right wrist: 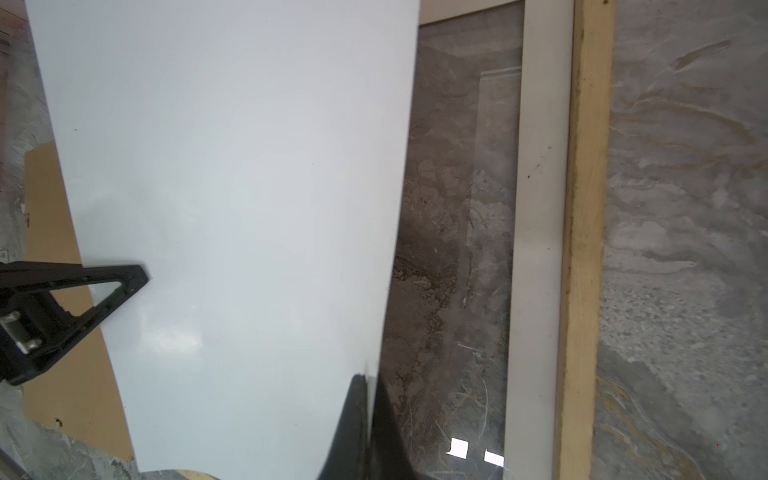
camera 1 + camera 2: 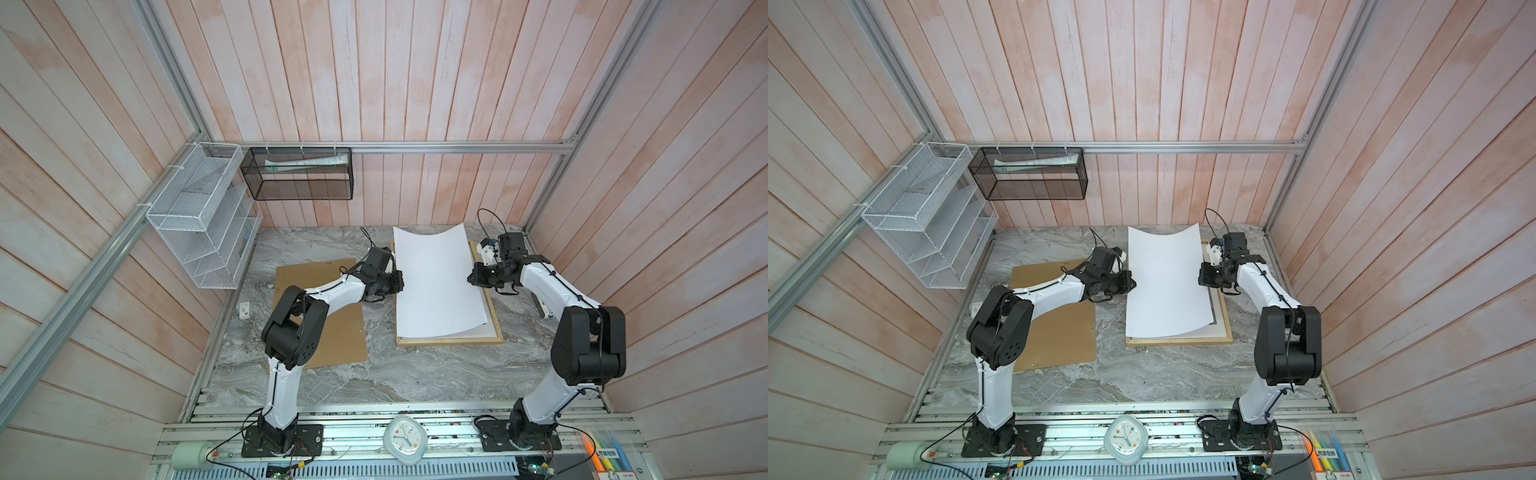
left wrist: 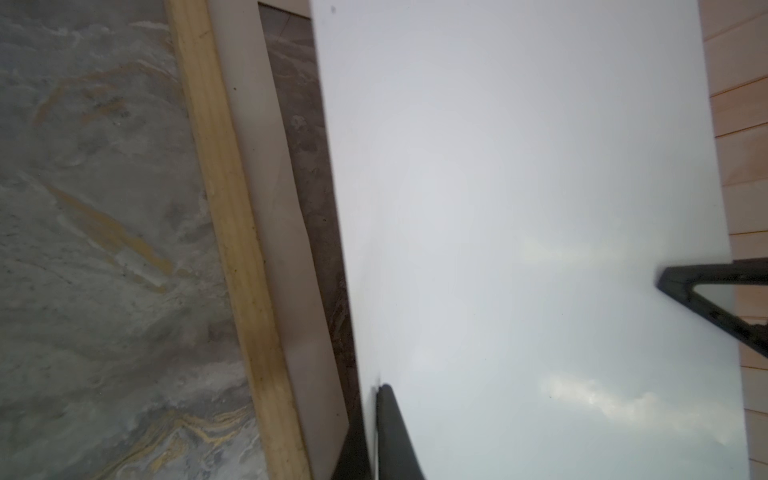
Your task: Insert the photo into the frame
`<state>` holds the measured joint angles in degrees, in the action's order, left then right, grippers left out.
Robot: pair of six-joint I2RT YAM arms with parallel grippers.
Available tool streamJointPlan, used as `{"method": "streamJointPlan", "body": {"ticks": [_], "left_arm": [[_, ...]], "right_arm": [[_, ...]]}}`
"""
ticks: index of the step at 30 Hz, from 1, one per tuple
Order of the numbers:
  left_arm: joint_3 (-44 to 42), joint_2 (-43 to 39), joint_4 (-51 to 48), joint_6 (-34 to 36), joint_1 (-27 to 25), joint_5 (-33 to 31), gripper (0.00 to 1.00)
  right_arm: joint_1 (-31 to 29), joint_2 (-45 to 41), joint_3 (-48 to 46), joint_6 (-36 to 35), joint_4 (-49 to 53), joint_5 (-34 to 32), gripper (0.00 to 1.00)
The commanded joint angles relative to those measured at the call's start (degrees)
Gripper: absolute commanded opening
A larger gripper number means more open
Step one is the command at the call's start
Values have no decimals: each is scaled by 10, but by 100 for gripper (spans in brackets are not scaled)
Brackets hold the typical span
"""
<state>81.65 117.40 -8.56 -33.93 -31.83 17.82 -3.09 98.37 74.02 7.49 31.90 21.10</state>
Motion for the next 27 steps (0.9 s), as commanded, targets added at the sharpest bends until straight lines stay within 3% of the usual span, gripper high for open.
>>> {"method": "streamJointPlan", "body": {"ticks": [1, 13, 27], "left_arm": [[18, 17, 19, -5, -2, 11, 9], [3, 11, 9, -3, -2, -1, 29], [-38, -73, -63, 41, 30, -90, 34]], "right_arm": [[8, 10, 12, -22, 17, -18, 0], [13, 48, 31, -52, 23, -25, 0], [14, 61, 27, -43, 14, -26, 0]]}}
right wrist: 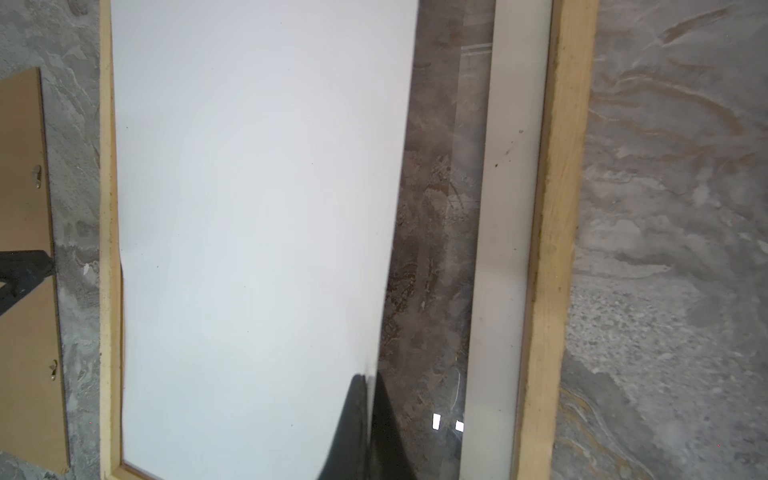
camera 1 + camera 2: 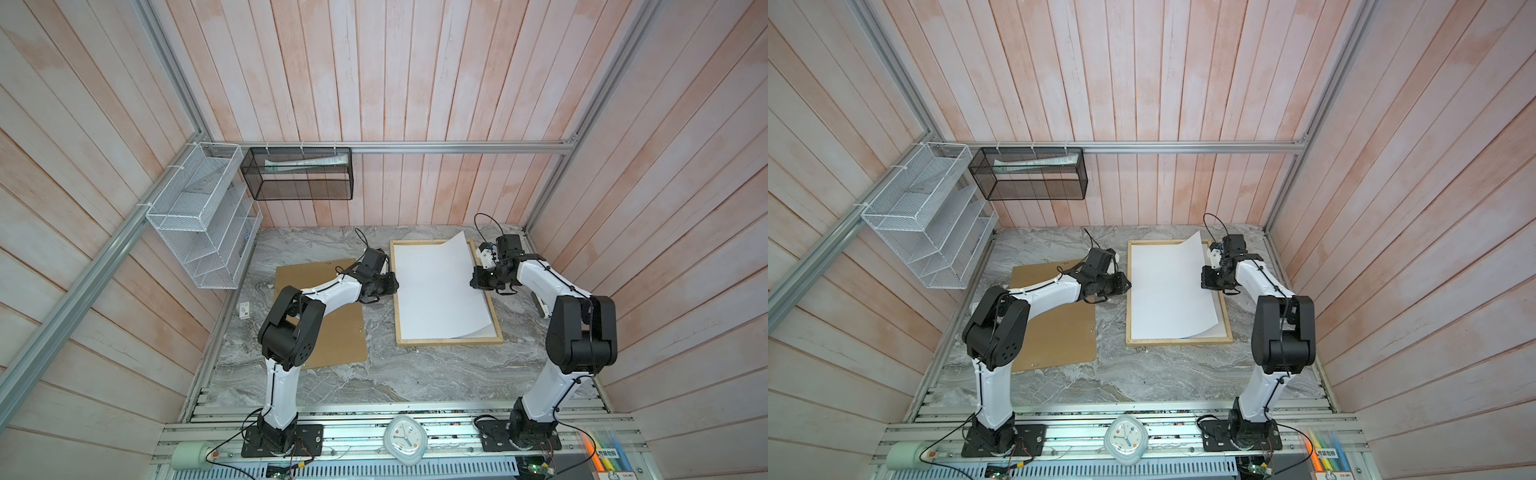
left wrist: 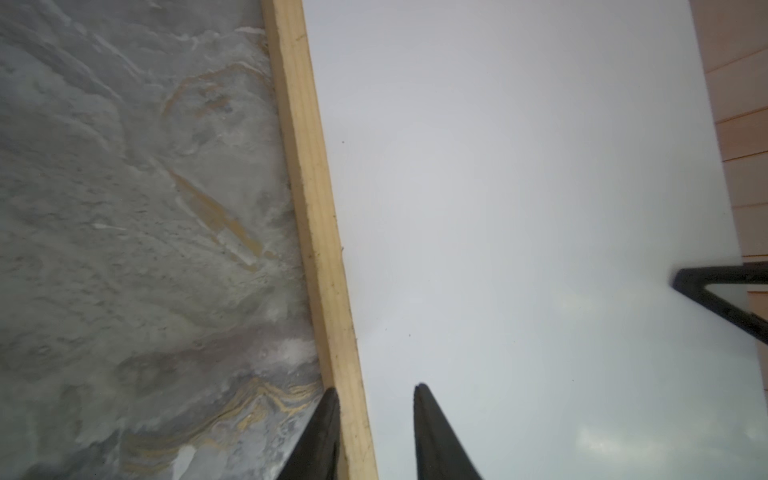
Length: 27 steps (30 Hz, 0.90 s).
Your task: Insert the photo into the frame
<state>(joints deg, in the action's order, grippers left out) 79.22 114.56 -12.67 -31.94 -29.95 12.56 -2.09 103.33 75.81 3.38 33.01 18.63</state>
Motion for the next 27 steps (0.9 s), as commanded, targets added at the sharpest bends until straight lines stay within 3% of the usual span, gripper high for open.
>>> {"method": "streamJointPlan", "body": {"ticks": [1, 9, 27], "left_arm": [[-19, -55, -28, 25, 15, -48, 35], [-48, -98, -55, 41, 33, -90, 37], [-48, -107, -59, 42, 33, -95, 37]], "right_arm": [[3, 11, 9, -1, 3, -2, 0], [3, 6, 4, 1, 6, -7, 0], [3, -22, -39, 14, -11, 6, 1]]}}
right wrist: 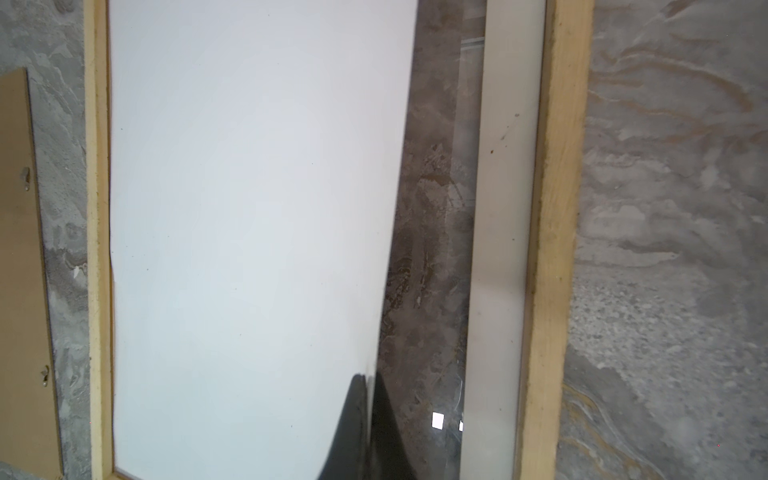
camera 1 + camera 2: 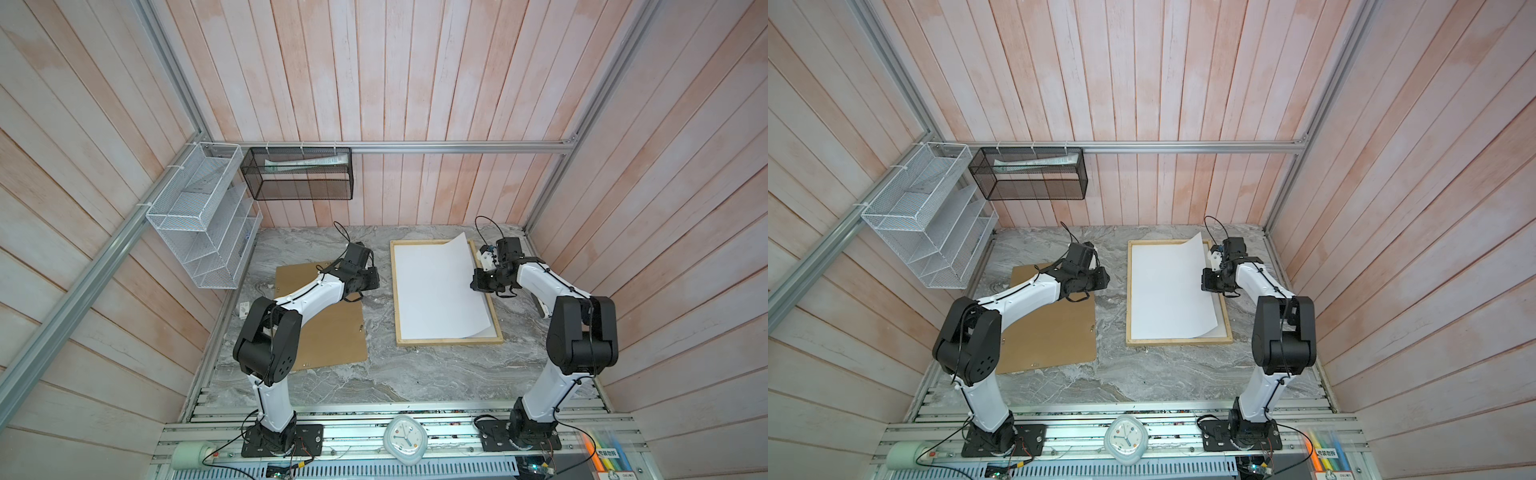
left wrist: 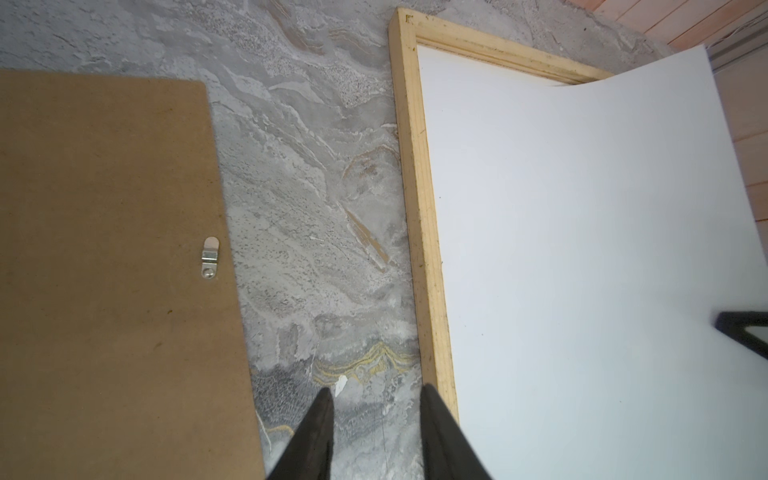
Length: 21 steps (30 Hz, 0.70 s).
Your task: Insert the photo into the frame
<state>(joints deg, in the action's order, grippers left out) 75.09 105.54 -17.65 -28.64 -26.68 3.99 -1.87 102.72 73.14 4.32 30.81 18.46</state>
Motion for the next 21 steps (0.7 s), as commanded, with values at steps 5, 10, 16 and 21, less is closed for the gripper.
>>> {"method": "streamJointPlan", "body": {"ticks": [5, 10, 16, 21], "left_arm": [[-6, -20, -11, 10, 1, -15, 37], [-7, -21, -13, 10, 0, -20, 37], [-9, -22, -14, 11, 0, -19, 37], [-8, -23, -16, 14, 0, -20, 37]], "right_arm": [[0, -12, -5, 9, 11, 2, 11], [0, -19, -4, 10, 10, -16, 36], [0, -25, -8, 10, 12, -26, 40], [0, -22, -11, 15, 6, -35, 38]]}}
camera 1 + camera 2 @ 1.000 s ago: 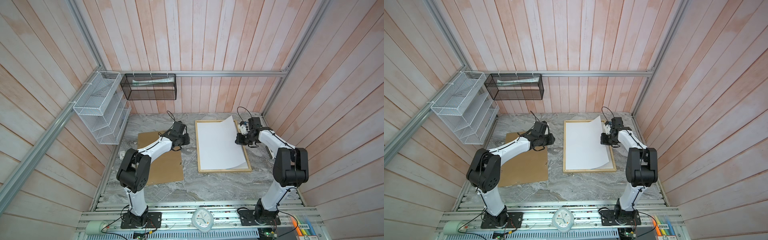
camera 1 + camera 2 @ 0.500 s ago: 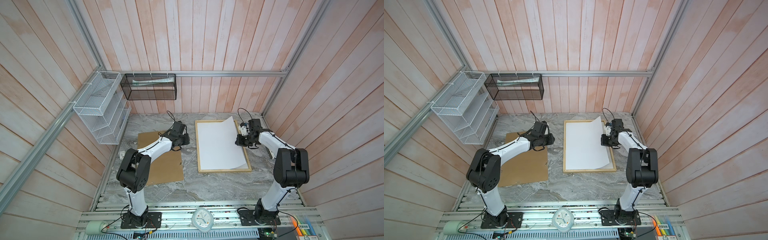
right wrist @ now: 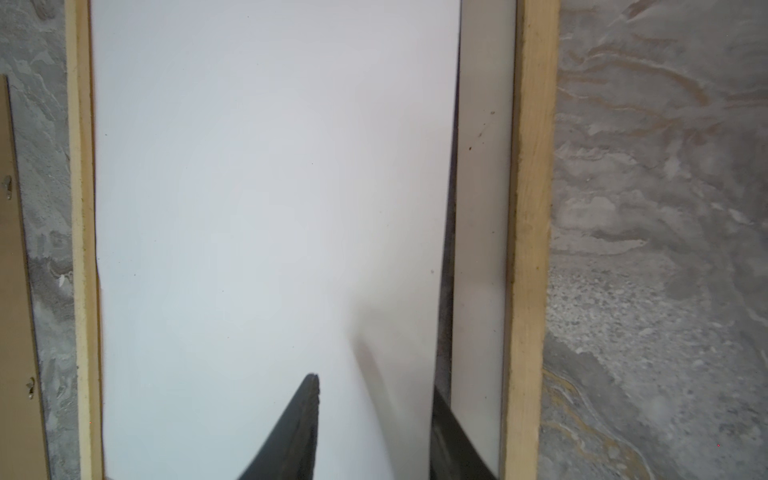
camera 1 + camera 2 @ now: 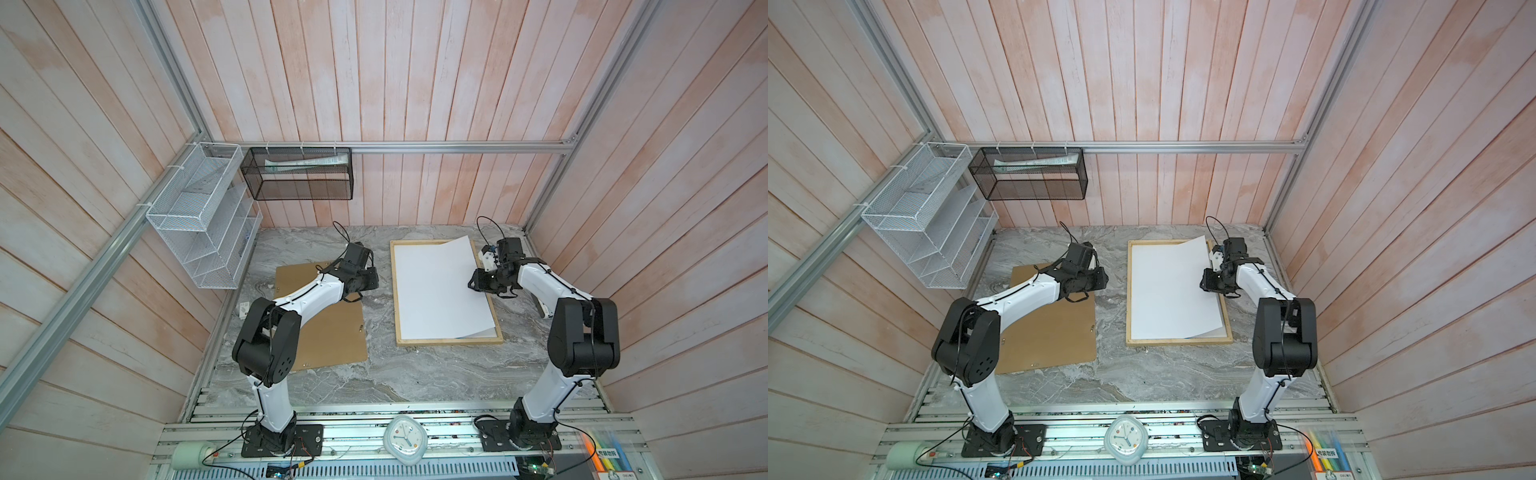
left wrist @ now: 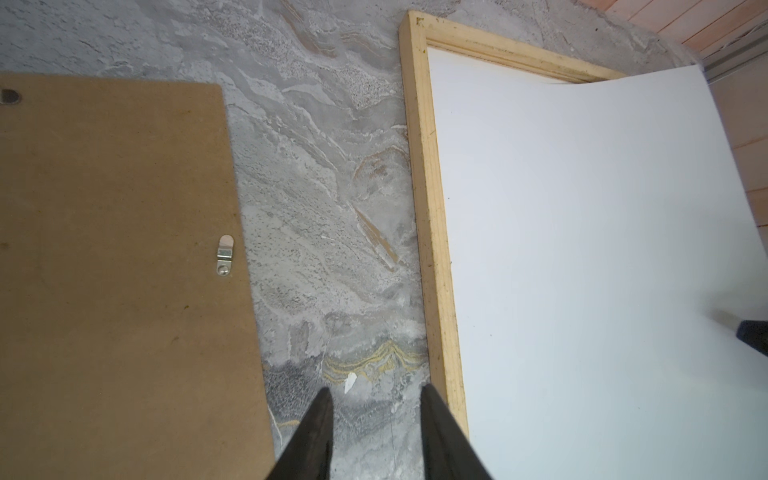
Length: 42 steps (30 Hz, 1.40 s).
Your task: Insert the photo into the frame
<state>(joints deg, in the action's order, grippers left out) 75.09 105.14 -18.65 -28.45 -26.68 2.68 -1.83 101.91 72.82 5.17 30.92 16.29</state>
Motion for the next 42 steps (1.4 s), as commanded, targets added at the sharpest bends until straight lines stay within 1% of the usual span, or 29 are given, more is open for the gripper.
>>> {"method": "streamJointPlan", "body": {"ticks": [1, 6, 17, 24, 28, 31, 37, 42], "left_arm": [[-8, -19, -6, 12, 1, -7, 37], [-9, -21, -10, 16, 0, -11, 37], [-15, -28, -15, 16, 0, -22, 37], [-22, -38, -24, 15, 0, -47, 37], [-29, -43, -48, 10, 1, -80, 37], [-39, -48, -62, 8, 1, -100, 37], [-59, -57, -77, 6, 2, -114, 38], [-74, -62, -109, -10, 2, -135, 38]], "right_arm": [[0, -12, -7, 9, 4, -19, 38], [0, -1, -6, 20, 4, -43, 37], [0, -8, -15, 24, 4, -79, 40], [0, -11, -16, 25, 5, -104, 42], [0, -16, -18, 27, 3, -113, 46], [0, -20, -21, 28, -1, -113, 49], [0, -20, -20, 33, -5, -104, 49], [0, -23, -30, 35, -14, -81, 49]]}}
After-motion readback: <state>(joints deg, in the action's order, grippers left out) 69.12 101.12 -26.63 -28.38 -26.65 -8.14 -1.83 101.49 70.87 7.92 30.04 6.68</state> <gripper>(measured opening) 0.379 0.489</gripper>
